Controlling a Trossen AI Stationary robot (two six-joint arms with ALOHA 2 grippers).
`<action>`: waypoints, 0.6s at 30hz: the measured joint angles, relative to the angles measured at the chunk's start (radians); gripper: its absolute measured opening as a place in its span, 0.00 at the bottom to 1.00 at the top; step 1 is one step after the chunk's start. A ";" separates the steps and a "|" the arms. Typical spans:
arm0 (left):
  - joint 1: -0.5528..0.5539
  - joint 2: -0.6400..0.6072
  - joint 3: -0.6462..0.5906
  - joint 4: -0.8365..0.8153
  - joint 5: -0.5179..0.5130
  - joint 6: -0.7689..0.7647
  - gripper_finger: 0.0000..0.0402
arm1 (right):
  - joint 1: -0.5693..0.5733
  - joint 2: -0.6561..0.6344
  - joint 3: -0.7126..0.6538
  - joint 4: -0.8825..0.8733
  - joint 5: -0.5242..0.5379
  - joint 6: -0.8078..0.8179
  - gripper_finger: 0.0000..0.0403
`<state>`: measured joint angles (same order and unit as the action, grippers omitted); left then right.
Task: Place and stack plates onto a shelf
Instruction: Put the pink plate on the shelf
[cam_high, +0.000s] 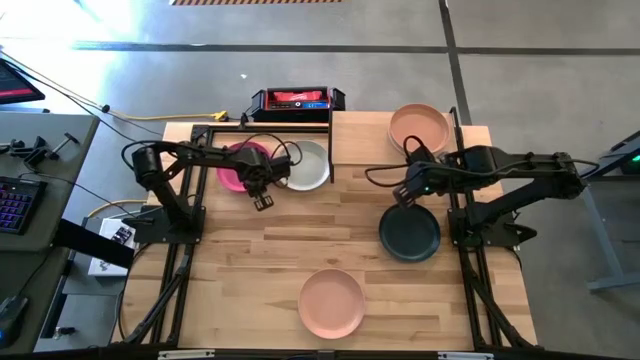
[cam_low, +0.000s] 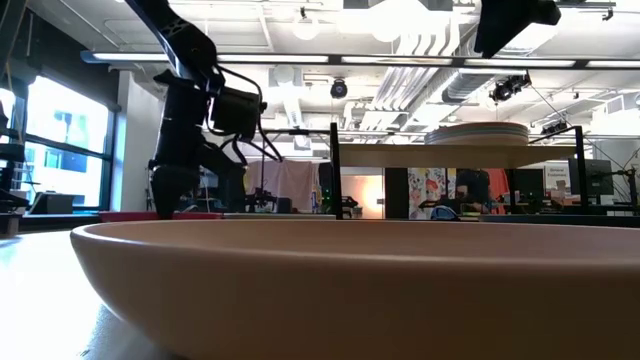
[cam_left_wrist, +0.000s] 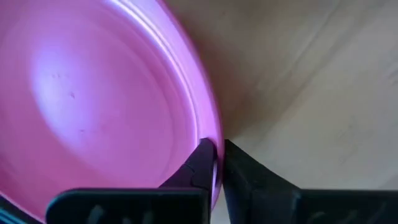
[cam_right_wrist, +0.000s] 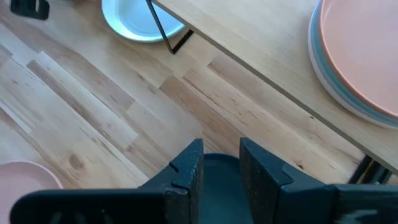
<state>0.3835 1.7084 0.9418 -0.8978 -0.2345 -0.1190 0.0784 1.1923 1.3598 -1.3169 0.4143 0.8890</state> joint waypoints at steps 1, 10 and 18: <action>-0.008 0.000 0.000 -0.007 -0.003 0.002 0.02 | 0.000 0.000 0.000 0.009 0.001 0.000 0.21; -0.103 -0.024 0.000 -0.083 -0.065 0.027 0.01 | 0.000 0.000 0.000 0.084 0.055 0.000 0.21; -0.182 -0.147 0.000 -0.139 -0.086 0.042 0.00 | 0.000 0.000 0.000 0.205 0.105 -0.008 0.21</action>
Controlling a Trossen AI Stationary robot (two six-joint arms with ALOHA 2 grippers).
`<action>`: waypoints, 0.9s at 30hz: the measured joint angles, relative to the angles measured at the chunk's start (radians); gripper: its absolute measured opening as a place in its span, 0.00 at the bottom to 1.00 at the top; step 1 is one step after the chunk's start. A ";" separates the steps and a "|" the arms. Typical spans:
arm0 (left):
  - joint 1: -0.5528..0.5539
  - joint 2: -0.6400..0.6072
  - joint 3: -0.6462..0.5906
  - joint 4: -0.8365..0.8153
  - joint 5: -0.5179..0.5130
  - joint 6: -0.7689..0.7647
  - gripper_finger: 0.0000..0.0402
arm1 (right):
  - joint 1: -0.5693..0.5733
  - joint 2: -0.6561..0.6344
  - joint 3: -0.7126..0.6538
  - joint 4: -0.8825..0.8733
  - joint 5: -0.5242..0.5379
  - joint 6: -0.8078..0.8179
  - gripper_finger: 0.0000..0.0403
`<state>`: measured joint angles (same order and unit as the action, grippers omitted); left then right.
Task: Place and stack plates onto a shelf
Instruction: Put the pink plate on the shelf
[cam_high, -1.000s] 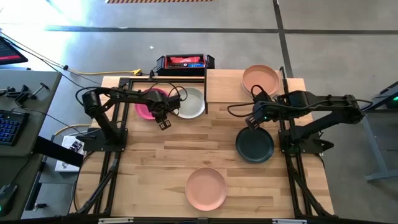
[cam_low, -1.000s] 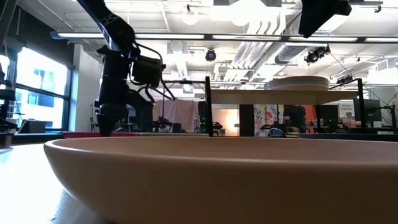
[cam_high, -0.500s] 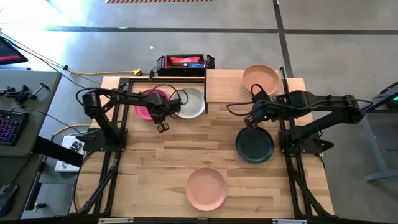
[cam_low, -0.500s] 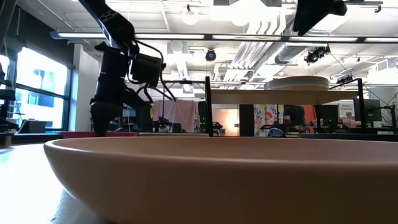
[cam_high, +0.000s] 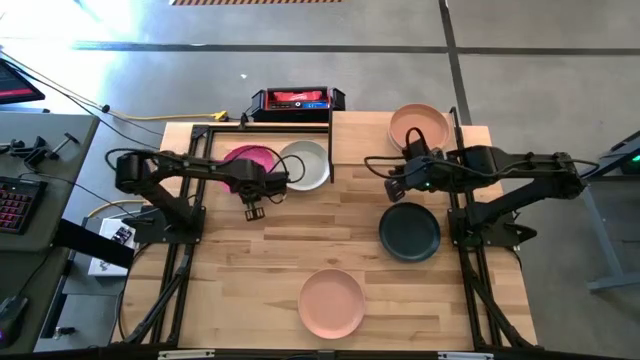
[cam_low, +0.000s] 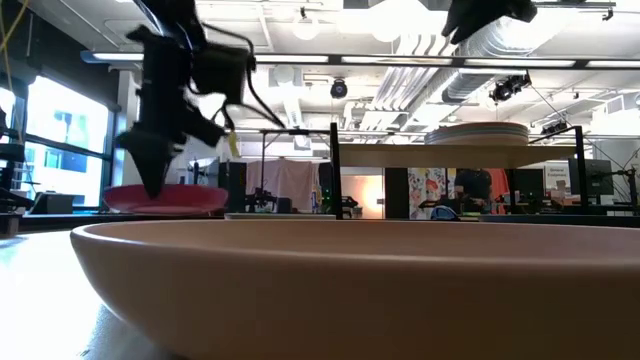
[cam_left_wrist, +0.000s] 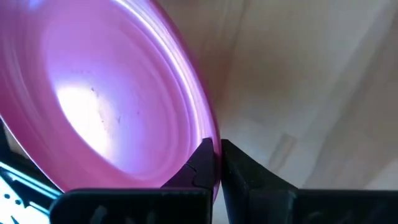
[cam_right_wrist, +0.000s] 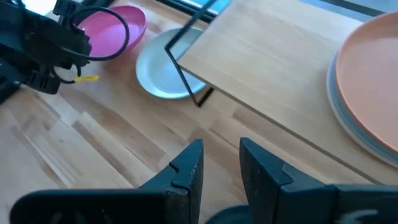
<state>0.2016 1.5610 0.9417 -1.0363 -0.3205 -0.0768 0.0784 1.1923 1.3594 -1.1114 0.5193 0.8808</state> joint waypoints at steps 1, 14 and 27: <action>-0.008 -0.022 0.000 -0.010 -0.003 -0.008 0.00 | 0.000 0.000 0.000 0.010 0.000 -0.009 0.21; -0.114 -0.283 0.024 -0.042 -0.085 0.184 0.00 | -0.001 0.000 0.000 0.153 0.063 -0.104 0.31; -0.181 -0.296 0.211 -0.036 -0.172 0.780 0.00 | -0.144 0.051 0.000 0.442 -0.080 -0.078 0.34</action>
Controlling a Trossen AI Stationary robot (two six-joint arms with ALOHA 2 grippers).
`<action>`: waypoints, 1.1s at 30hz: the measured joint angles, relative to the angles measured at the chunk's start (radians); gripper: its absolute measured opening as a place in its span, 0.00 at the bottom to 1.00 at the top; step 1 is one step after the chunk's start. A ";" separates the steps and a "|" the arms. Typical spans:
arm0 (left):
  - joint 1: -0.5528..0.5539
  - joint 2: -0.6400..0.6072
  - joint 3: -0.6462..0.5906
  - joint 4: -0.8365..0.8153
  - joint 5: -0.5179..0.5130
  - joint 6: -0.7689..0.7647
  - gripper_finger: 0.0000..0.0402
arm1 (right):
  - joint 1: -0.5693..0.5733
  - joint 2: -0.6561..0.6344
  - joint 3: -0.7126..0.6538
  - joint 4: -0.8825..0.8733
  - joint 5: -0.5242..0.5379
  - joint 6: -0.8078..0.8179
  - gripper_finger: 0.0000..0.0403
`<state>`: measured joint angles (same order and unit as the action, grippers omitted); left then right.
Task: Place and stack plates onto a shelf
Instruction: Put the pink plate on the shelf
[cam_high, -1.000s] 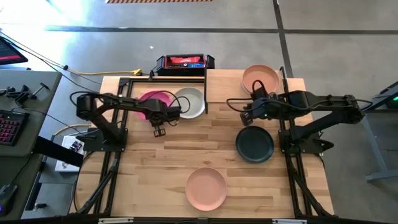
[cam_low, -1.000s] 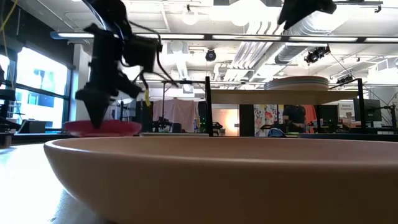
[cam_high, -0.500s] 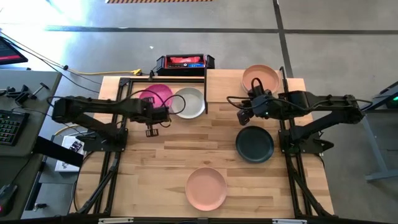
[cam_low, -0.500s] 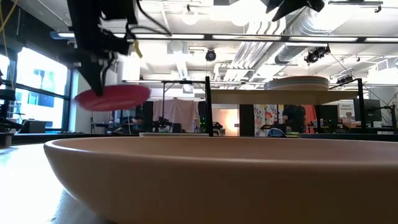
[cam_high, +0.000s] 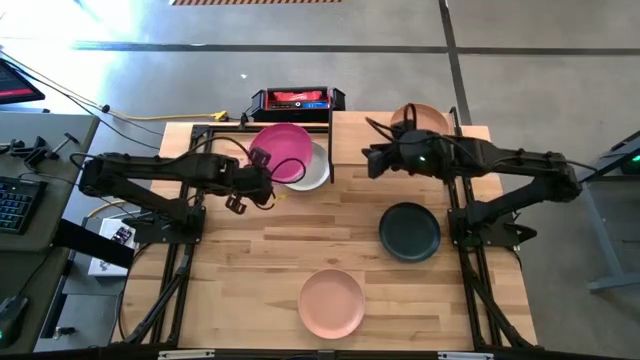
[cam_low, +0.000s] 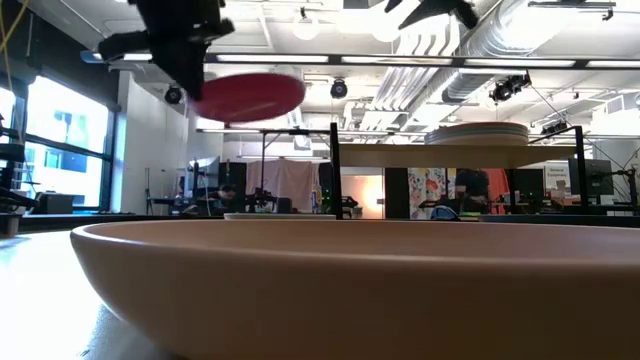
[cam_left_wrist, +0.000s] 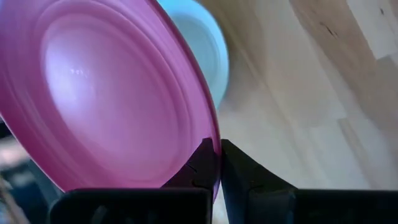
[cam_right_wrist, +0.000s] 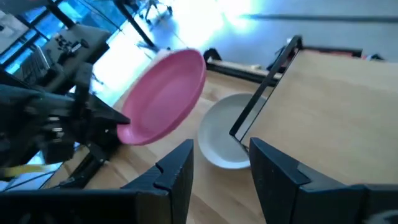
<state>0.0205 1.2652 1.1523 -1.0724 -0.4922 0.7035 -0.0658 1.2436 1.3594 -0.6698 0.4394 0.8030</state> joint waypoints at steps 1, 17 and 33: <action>-0.004 0.000 0.011 0.001 -0.001 0.031 0.00 | -0.014 0.014 0.000 0.008 -0.025 0.000 0.34; -0.068 0.023 0.034 0.018 -0.012 0.331 0.00 | -0.098 0.224 0.000 0.182 -0.258 0.052 0.34; -0.072 0.084 0.034 0.049 -0.050 0.374 0.00 | -0.106 0.328 0.000 0.156 -0.249 0.096 0.34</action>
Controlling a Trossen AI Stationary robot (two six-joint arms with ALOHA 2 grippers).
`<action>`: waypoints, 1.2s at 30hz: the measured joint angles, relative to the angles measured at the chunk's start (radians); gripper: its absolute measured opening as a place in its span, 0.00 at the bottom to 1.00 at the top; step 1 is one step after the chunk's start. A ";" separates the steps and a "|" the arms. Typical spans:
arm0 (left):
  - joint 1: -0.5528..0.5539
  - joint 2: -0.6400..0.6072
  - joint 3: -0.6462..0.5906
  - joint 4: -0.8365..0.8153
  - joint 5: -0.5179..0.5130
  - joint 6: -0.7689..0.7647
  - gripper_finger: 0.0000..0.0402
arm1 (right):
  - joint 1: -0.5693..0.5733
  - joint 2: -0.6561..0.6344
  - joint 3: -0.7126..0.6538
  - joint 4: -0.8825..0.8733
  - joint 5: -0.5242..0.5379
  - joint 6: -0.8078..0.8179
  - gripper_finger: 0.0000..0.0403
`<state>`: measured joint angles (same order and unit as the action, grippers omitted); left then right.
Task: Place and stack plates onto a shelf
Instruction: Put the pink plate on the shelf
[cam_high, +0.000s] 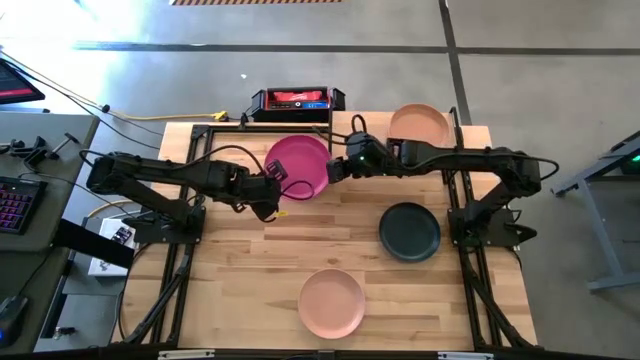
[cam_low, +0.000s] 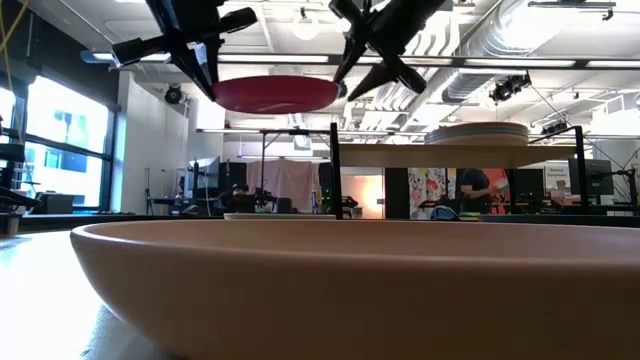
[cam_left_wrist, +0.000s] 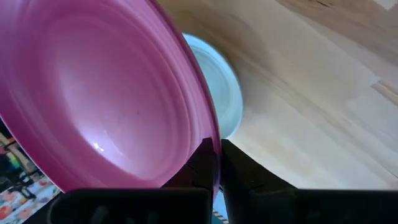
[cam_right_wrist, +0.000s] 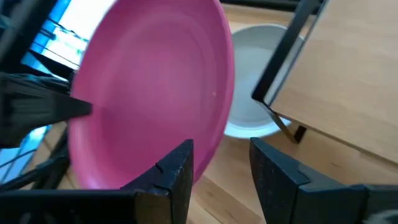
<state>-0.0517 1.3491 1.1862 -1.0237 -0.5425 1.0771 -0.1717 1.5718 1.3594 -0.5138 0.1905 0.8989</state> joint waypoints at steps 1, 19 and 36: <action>0.000 0.000 0.000 0.007 -0.001 0.000 0.00 | -0.003 0.007 0.000 -0.004 0.000 0.002 0.34; 0.001 0.000 -0.002 0.049 0.018 -0.002 0.00 | -0.008 0.046 0.000 0.023 0.009 0.056 0.02; 0.000 0.000 -0.002 0.090 0.035 -0.160 0.07 | -0.005 0.046 0.000 -0.028 0.037 0.081 0.00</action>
<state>-0.0513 1.3491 1.1847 -0.9333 -0.5079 0.9172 -0.1768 1.6176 1.3594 -0.5417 0.2279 0.9794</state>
